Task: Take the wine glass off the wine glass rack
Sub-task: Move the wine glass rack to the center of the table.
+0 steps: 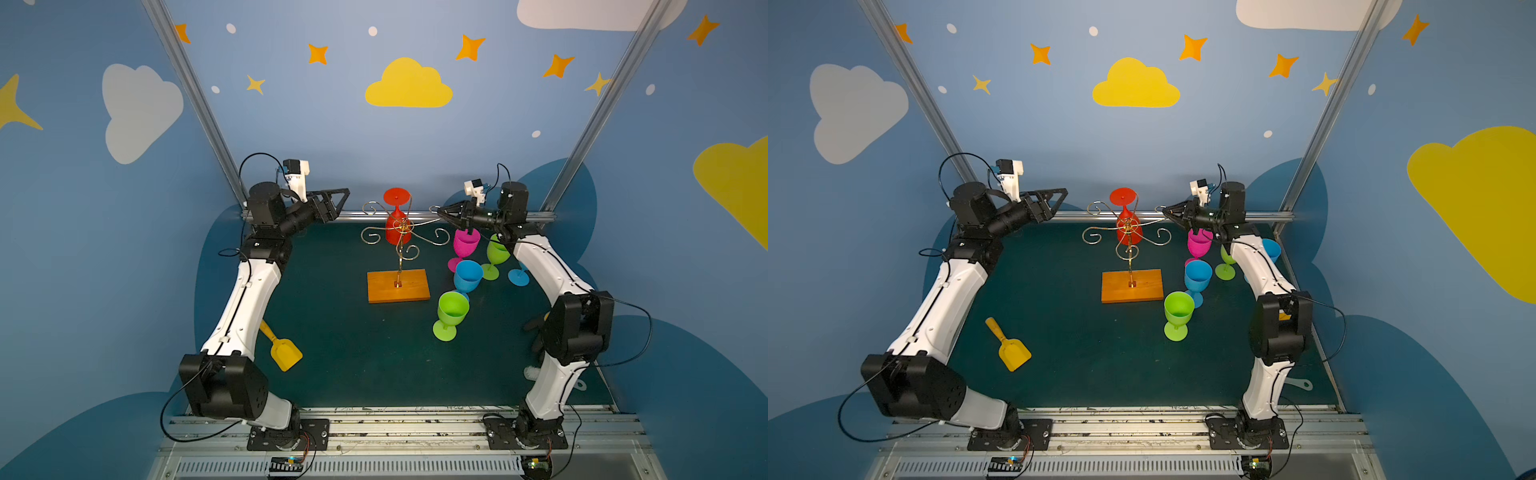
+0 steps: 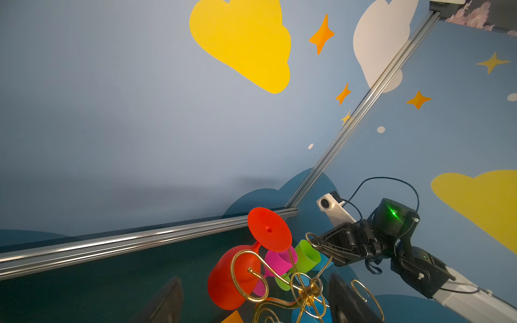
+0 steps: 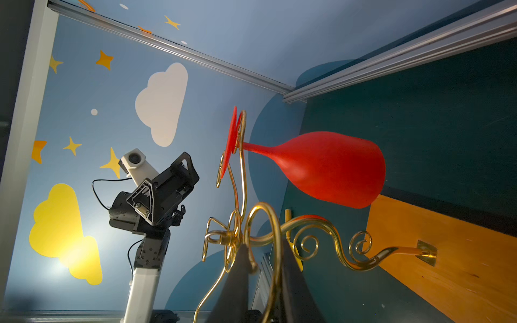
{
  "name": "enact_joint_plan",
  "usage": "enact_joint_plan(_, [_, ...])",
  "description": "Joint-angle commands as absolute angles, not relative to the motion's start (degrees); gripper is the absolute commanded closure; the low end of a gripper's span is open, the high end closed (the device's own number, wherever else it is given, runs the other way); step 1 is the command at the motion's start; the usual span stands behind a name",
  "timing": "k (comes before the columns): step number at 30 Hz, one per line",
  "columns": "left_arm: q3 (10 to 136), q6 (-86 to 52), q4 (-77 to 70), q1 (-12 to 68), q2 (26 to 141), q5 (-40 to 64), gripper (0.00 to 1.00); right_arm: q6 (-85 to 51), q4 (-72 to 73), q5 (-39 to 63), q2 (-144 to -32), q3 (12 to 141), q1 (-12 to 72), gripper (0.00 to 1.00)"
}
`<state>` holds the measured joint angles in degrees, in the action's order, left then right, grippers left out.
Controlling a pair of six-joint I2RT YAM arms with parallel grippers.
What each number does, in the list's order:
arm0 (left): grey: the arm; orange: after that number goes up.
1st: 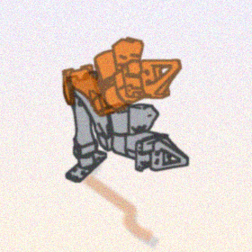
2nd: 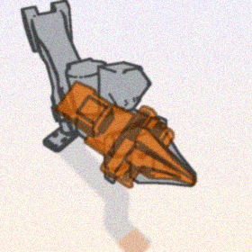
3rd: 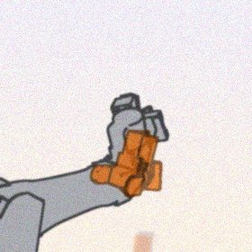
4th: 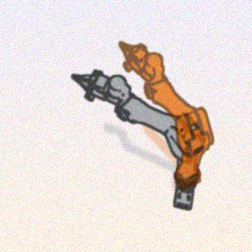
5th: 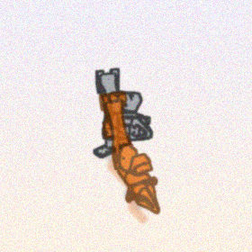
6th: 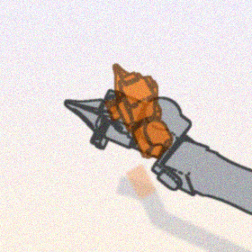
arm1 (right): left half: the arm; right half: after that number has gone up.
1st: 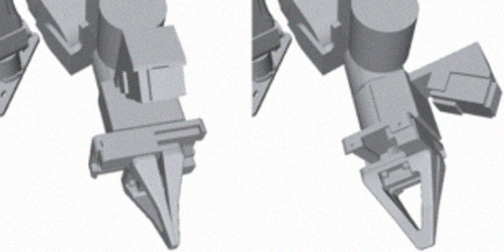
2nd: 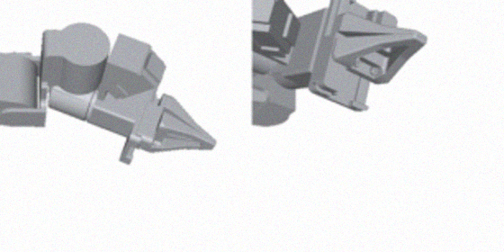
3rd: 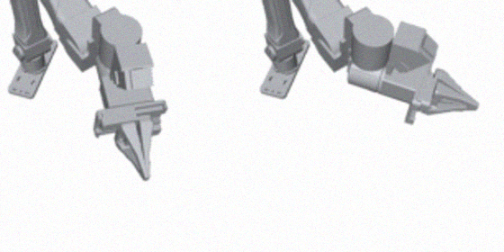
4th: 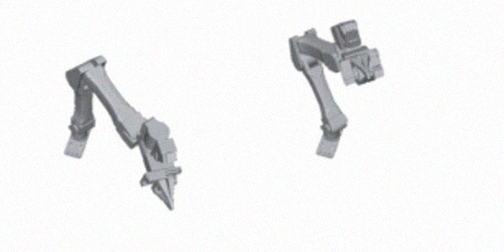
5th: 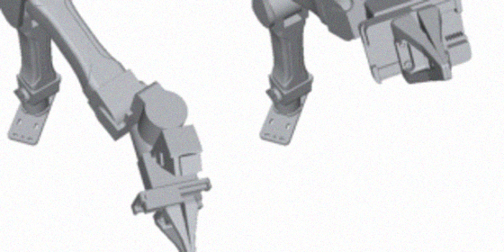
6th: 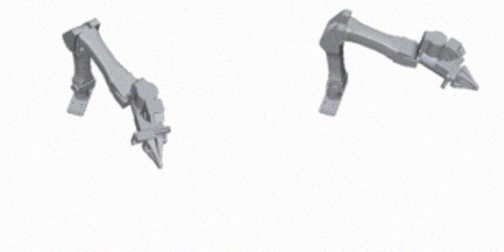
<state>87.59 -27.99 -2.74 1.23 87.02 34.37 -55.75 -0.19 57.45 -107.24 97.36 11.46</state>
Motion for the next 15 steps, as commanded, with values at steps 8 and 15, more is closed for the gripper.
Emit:
enact_joint_plan(8, [94.3, -28.4, -2.1, 0.8, 92.2, 38.6, 0.19, -57.4, 4.5, 55.1, -102.8, 93.8, 12.9, 1.0])
enact_joint_plan(15, [101.9, -28.8, 0.6, 0.8, 99.5, 43.2, 0.2, -57.2, 3.3, 52.6, -99.8, 90.5, 13.0, 1.0])
